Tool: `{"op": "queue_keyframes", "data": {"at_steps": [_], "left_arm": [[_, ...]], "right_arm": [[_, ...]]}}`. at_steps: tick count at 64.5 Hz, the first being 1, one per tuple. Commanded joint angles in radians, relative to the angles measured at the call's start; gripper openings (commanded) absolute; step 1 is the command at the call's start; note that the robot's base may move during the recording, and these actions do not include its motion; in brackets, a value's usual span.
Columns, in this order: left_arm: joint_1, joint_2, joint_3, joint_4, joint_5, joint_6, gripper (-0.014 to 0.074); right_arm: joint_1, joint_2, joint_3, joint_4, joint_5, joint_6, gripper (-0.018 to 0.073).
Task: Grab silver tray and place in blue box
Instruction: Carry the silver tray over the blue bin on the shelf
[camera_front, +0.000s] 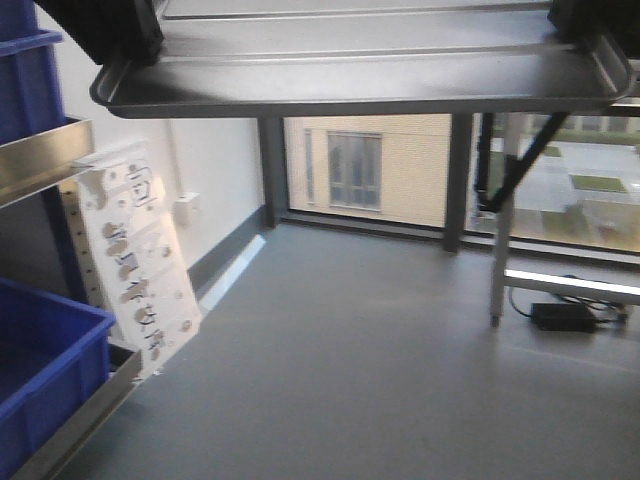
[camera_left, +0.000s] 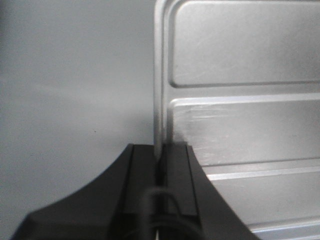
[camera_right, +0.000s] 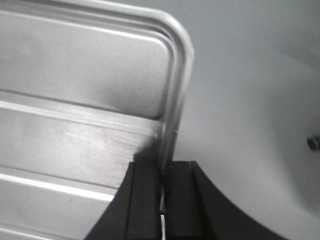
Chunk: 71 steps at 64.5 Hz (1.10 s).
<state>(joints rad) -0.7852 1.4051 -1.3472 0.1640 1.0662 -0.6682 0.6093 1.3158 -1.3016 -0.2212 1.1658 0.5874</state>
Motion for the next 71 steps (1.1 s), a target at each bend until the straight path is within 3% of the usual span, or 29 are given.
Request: {"op": "queue_keyframes", "data": {"at_steps": [1,49,60,71], "left_arm": [[-0.001,-0.022,-0.034,0.039,-0.004,0.011,-0.0097],[-0.001,0.129,-0.034,0.032,-0.006,0.011,-0.0097],[-0.001,0.146,-0.035,-0.098,0.051,0.027,-0.0097],[-0.001,0.146,-0.057,-0.075,0.032,0.029,-0.0097]], "right_arm": [[-0.002,-0.031,-0.033,-0.059,-0.006,-0.023,0.0057],[-0.002,-0.031,-0.033,-0.059,-0.007,-0.023,0.0057],[-0.002,-0.031,-0.033,-0.059,-0.007,-0.023,0.0057],[-0.002,-0.031,-0.033,-0.059,-0.007,-0.023,0.0057]]}}
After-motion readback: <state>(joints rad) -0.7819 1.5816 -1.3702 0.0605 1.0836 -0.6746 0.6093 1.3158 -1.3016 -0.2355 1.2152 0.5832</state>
